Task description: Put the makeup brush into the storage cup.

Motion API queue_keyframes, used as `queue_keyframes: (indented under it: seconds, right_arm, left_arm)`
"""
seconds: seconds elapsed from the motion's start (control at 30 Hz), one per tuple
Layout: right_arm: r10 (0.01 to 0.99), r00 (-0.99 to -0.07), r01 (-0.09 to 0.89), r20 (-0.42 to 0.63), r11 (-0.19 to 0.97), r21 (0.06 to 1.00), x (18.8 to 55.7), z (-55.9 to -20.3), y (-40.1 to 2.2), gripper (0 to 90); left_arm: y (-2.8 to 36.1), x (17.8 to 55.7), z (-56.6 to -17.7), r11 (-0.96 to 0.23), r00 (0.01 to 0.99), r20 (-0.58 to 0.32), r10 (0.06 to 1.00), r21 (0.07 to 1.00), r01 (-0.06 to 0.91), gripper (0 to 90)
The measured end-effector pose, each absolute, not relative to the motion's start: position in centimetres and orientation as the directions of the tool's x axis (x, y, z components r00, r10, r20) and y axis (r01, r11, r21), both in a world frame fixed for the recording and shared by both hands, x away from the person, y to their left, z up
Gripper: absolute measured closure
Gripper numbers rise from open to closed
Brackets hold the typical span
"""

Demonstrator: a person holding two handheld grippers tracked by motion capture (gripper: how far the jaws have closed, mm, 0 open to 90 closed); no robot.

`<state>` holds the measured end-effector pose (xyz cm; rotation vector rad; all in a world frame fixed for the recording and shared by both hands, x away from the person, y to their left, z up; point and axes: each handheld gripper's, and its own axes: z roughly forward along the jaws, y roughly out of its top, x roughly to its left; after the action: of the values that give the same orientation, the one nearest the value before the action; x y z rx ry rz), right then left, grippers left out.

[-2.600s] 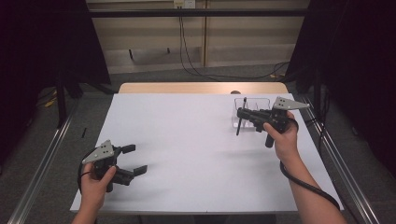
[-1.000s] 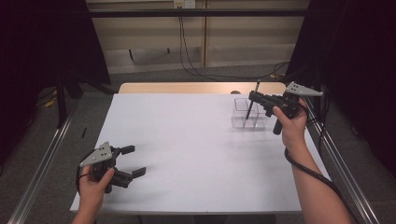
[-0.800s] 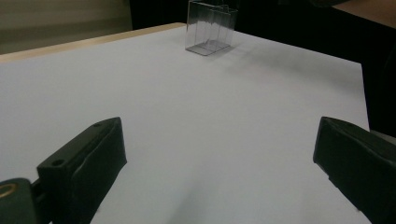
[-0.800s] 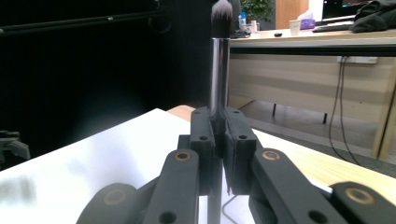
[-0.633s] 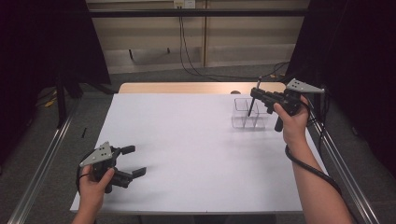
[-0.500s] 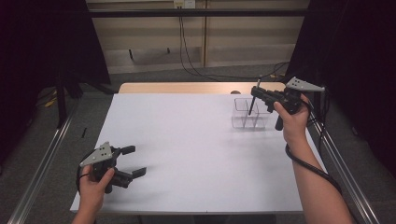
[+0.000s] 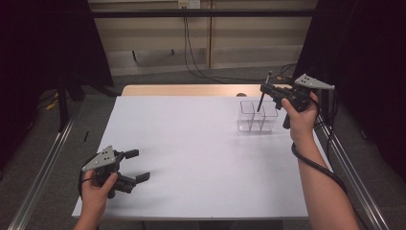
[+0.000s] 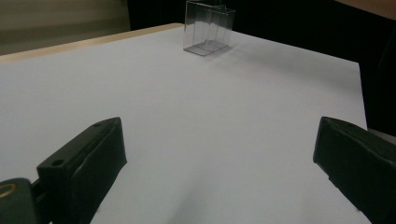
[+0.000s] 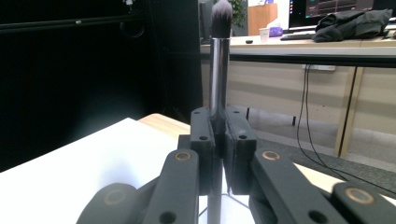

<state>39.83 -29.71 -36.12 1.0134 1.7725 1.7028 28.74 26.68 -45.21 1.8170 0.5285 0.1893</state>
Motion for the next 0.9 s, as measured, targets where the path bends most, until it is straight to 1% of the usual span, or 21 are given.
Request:
queue_keyframes:
  seconds: [0.3, 0.9]
  right_arm:
    - [0.796, -0.589, 0.183, 0.137, -0.034, 0.982, 40.3, -36.0, -29.6, 84.6]
    - [0.825, -0.548, 0.19, 0.141, -0.041, 0.981, 41.1, -36.8, -29.4, 84.6]
  left_arm:
    - [26.7, 28.7, -45.2, -0.226, 0.886, -0.133, 0.443, 0.94, 0.254, 2.3]
    - [26.6, 28.6, -45.3, -0.235, 0.891, -0.129, 0.435, 0.939, 0.251, 2.3]
